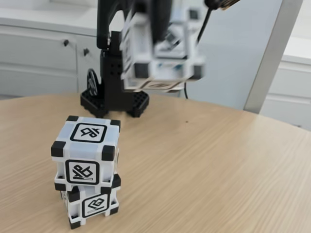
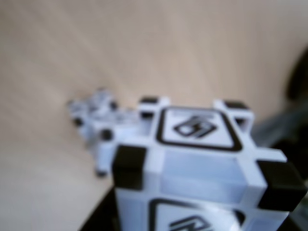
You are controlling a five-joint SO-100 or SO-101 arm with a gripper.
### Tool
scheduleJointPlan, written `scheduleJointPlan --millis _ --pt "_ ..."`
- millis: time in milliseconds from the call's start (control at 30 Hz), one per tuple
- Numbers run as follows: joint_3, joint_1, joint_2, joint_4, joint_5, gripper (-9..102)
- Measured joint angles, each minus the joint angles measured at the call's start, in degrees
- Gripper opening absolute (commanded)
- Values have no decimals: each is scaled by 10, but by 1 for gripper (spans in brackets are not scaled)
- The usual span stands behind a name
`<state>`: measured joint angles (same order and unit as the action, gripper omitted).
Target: Stack cubes from left to right.
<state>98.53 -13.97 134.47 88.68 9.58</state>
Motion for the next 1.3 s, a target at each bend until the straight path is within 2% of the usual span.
scheduleJointPlan --millis 200,700,1300 --pt "0 -28 0 43 -20 0" --pt "-36 -69 -97 44 -36 0" --pt "-42 -123 -107 43 -54 0"
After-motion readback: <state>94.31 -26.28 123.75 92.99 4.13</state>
